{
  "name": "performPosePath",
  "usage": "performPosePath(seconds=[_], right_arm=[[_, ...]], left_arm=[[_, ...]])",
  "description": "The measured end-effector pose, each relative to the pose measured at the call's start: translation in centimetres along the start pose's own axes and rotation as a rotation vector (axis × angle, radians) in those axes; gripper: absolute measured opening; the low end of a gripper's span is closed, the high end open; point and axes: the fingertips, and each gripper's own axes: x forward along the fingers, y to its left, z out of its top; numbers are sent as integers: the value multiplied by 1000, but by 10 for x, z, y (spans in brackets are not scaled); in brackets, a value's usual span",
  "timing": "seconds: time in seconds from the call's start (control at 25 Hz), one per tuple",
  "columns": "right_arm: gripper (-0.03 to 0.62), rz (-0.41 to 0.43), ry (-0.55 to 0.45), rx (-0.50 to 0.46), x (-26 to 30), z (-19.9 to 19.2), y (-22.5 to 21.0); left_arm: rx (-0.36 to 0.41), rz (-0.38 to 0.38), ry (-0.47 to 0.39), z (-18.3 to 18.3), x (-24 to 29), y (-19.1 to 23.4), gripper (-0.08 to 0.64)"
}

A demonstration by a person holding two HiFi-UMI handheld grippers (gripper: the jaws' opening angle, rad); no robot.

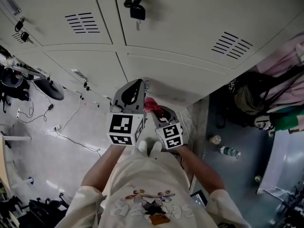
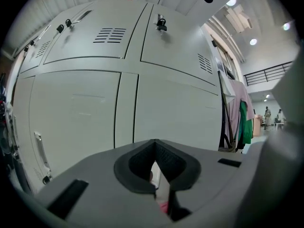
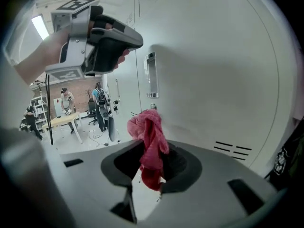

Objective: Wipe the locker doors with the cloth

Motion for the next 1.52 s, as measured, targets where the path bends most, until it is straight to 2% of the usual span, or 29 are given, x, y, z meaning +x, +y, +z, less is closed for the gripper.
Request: performPosePath(seconds=[0.28, 0.68, 0.84, 1.52], right_arm=[[107, -5, 25, -27, 14, -8, -1], [107, 7, 11, -48, 43, 6, -7], [107, 1, 15, -48, 42, 6, -11], [109, -38, 19, -41, 47, 12, -25]], left_arm=[[9, -10, -7, 14, 11, 8, 5], [2, -18, -10, 16, 13, 10, 5], [5, -36, -3, 15, 15, 6, 6], [18, -28, -20, 16, 14, 8, 6]])
